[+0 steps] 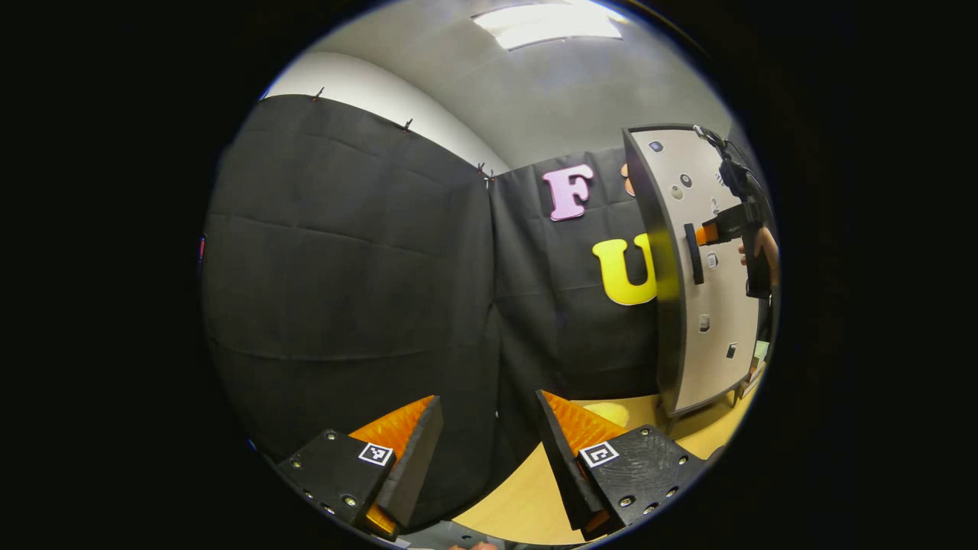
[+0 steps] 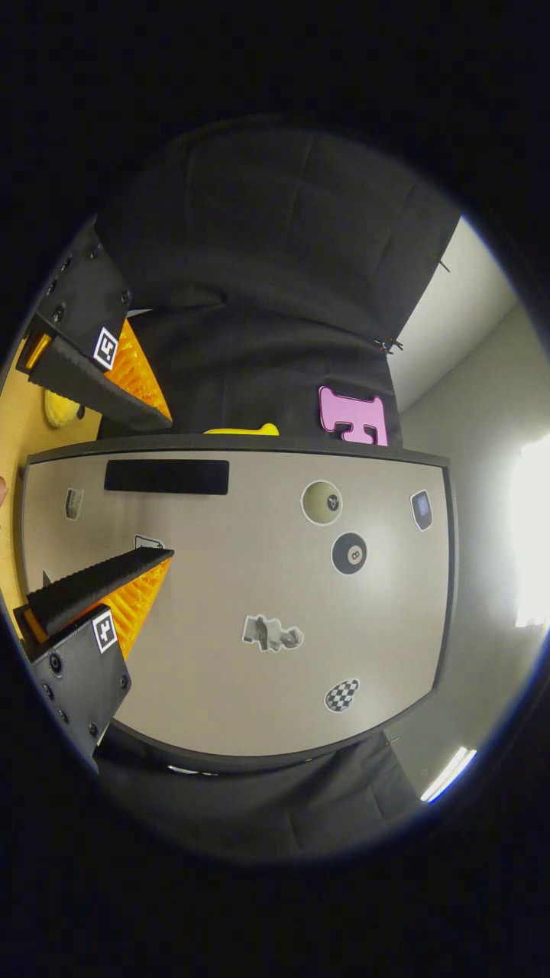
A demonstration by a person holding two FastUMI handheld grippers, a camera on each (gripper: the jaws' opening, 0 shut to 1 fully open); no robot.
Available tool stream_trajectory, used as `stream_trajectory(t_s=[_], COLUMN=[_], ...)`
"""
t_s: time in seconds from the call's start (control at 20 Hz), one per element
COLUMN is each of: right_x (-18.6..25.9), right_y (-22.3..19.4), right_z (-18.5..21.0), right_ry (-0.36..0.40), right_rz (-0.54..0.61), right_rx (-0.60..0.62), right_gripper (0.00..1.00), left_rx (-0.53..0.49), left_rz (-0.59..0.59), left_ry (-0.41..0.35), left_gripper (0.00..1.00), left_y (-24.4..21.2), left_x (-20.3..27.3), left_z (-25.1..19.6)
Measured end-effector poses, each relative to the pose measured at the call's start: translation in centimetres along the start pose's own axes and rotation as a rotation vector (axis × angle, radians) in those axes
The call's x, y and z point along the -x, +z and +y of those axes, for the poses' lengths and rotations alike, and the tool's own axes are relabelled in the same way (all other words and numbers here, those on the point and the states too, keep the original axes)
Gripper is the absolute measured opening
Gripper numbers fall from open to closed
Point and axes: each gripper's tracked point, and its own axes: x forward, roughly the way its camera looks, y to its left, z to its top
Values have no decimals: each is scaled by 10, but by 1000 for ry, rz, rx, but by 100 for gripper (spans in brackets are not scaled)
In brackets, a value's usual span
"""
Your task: Open the cabinet door with the right hand, grasp the bottle in the cabinet with the left hand and place it on the coaster, then close the cabinet door with the right hand.
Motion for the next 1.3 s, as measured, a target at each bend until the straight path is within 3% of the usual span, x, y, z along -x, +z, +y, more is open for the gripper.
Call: stream_trajectory(t_s=[0.3, 0.45, 0.6, 0.65, 0.7, 0.85, 1.05, 1.1, 1.3], right_x=[-36, -51, -58, -60, -59, -57, -53, -50, -33], right_y=[-20, -23, -24, -27, -32, -32, -31, -32, -29], right_z=[9, 11, 8, 7, 8, 8, 8, 10, 14], right_ry=[-8, -7, -31, -34, -31, -42, -31, -21, 18], right_rz=[122, 123, 124, 136, 157, 170, 179, 175, 185], right_rx=[-8, 8, 48, 54, 54, 23, -5, -16, -29], right_gripper=[98, 82, 82, 63, 59, 34, 28, 20, 20], left_rx=[12, 13, 14, 15, 16, 20, 14, 17, 20], left_rz=[15, 15, 24, 28, 29, 19, 14, 13, -6], left_ry=[32, 38, 38, 35, 33, 16, -31, -44, -93], left_gripper=[70, 70, 70, 70, 68, 70, 70, 70, 70], left_y=[-10, -12, -16, -17, -17, -13, -14, -14, -8], left_x=[2, -1, -5, -5, -6, -5, -13, -18, -22], left_z=[26, 30, 27, 27, 27, 26, 6, -3, -20])
